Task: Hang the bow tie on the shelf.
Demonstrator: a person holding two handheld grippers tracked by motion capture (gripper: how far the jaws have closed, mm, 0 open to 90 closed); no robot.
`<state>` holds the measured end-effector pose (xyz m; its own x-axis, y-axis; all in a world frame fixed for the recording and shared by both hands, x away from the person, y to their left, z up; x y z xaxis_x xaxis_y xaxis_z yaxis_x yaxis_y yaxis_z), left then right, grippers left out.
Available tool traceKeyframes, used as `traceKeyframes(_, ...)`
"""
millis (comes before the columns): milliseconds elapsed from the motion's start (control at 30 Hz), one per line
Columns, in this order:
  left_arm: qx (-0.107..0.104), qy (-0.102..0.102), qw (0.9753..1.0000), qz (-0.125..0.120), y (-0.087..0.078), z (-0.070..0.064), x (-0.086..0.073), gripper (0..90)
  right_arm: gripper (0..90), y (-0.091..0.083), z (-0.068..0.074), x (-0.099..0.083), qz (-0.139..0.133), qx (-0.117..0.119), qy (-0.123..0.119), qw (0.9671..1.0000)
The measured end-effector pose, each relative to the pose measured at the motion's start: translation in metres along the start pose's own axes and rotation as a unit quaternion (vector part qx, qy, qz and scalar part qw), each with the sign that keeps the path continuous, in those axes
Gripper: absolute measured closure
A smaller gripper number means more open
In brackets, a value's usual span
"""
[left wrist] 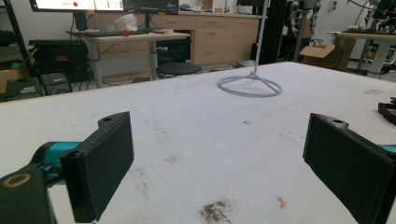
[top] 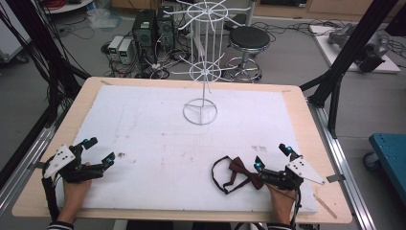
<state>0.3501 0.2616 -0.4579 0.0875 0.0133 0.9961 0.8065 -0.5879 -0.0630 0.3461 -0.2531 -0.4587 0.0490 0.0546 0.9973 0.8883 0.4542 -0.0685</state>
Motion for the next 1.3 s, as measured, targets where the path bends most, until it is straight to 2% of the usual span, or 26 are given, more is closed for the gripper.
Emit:
traceKeyframes(133,0.0,-0.003,1.0,-0.001,0.0,0.0,0.0,9.1,0.7,-0.001,-0.001,0.001,-0.005,0.0,0.002,1.0)
traceKeyframes(200,0.0,0.004,1.0,0.0,0.0,-0.001,0.0,9.0,0.7,-0.001,0.0,0.001,-0.005,0.0,0.003,1.0)
traceKeyframes(467,-0.002,0.006,1.0,-0.002,0.0,-0.001,0.0,9.1,0.7,-0.001,0.0,0.001,-0.007,0.0,-0.001,1.0)
traceKeyframes(633,-0.002,0.004,1.0,-0.001,0.0,-0.001,0.0,9.1,0.7,-0.002,-0.001,0.001,-0.009,0.002,0.008,0.9999)
traceKeyframes(667,-0.003,0.003,1.0,0.0,0.0,-0.001,0.0,9.0,0.7,-0.001,-0.003,0.001,-0.007,0.003,0.018,0.9998)
traceKeyframes(700,-0.003,0.003,1.0,0.0,0.0,-0.001,0.0,9.0,0.7,-0.001,-0.003,0.001,-0.007,0.003,0.018,0.9998)
traceKeyframes(767,-0.003,0.002,1.0,-0.001,0.0,-0.001,0.0,9.0,0.7,-0.001,-0.003,0.001,-0.001,0.006,0.021,0.9998)
traceKeyframes(833,-0.003,0.001,1.0,-0.002,0.0,-0.001,0.0,9.1,0.8,-0.001,0.001,0.006,0.001,0.021,0.009,0.9997)
traceKeyframes(900,-0.003,0.001,1.0,-0.002,0.0,-0.001,0.0,9.1,0.7,-0.002,0.005,0.011,0.01,0.037,0.01,0.9992)
traceKeyframes(933,-0.004,0.001,1.0,-0.002,0.0,-0.001,0.0,9.1,0.7,-0.002,0.005,0.011,0.01,0.037,0.01,0.9992)
traceKeyframes(1100,-0.004,0.001,1.0,-0.002,0.0,-0.001,0.0,9.0,0.7,-0.001,0.011,0.03,0.051,0.069,-0.014,0.9962)
traceKeyframes(1133,-0.004,0.001,1.0,-0.002,0.0,-0.001,0.0,9.0,0.7,-0.001,0.011,0.03,0.051,0.069,-0.014,0.9962)
traceKeyframes(1167,-0.004,0.0,1.0,-0.002,0.0,-0.001,0.0,9.1,0.8,-0.001,0.013,0.035,0.066,0.086,-0.016,0.9939)
traceKeyframes(1200,-0.004,0.0,1.0,-0.002,0.0,-0.001,0.0,9.0,0.8,-0.001,0.013,0.035,0.066,0.086,-0.016,0.9939)
traceKeyframes(1300,-0.004,0.001,1.0,-0.002,0.0,-0.001,0.0,9.0,0.8,0.0,0.018,0.039,0.11,0.117,-0.032,0.9865)
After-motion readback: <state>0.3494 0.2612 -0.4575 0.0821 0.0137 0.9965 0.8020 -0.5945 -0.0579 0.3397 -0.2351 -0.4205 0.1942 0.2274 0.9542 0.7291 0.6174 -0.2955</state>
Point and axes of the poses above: each handheld gripper's, and its own axes: y roughly forward along the jaws, x roughly out of its top, z roughly to its left, the point moved 10 cm from there along y, roughly forward along the jaws, and after that the axes turned 2 degrees about -y, right-handed, at the moved point
